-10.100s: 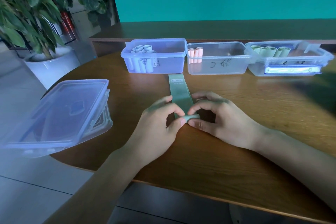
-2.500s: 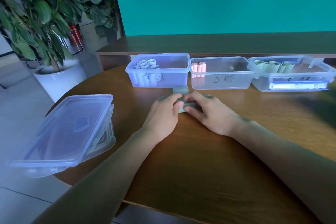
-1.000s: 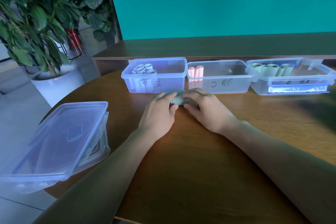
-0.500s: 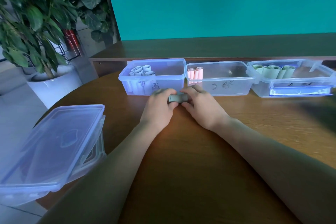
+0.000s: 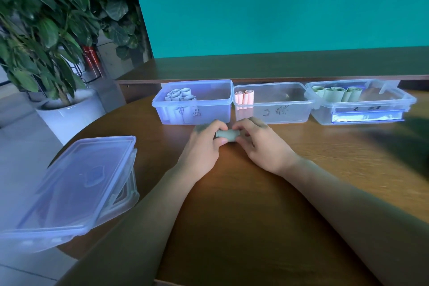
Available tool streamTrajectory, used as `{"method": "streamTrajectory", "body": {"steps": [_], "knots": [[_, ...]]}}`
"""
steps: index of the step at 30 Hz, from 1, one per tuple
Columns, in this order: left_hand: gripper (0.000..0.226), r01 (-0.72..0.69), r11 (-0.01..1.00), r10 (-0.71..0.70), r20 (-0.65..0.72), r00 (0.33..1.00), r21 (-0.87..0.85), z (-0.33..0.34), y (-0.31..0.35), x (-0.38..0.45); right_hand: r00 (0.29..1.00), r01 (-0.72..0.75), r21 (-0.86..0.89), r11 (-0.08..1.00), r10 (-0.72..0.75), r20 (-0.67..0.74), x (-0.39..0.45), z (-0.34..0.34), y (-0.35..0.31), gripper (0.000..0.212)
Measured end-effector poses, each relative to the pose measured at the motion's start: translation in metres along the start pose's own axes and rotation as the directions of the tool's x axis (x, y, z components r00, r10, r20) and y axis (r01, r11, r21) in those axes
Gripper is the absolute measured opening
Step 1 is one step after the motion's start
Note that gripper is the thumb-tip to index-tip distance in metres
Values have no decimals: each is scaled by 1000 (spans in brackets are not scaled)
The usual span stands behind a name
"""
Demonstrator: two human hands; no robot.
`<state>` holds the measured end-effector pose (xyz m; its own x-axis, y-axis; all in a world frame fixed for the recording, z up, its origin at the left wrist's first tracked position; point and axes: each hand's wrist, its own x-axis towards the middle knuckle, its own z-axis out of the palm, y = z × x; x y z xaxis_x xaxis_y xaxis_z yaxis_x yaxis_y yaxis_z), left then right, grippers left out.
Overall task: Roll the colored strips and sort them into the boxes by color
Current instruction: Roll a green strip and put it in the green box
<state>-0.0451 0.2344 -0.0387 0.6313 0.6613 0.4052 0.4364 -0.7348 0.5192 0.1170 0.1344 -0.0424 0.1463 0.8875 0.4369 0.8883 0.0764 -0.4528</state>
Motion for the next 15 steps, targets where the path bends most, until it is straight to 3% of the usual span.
{"method": "streamTrajectory", "body": {"steps": [6, 10, 15], "knots": [[20, -73, 996, 72, 26, 997, 51, 3, 7, -19, 1000, -9, 2, 1000, 9, 24, -26, -12, -3, 28], [29, -11, 997, 12, -6, 1000, 81, 6, 8, -13, 999, -35, 12, 999, 35, -2, -22, -11, -4, 34], [35, 8, 992, -16, 56, 998, 130, 7, 7, -1, 998, -42, 29, 999, 40, 44, -14, -11, -3, 36]]}}
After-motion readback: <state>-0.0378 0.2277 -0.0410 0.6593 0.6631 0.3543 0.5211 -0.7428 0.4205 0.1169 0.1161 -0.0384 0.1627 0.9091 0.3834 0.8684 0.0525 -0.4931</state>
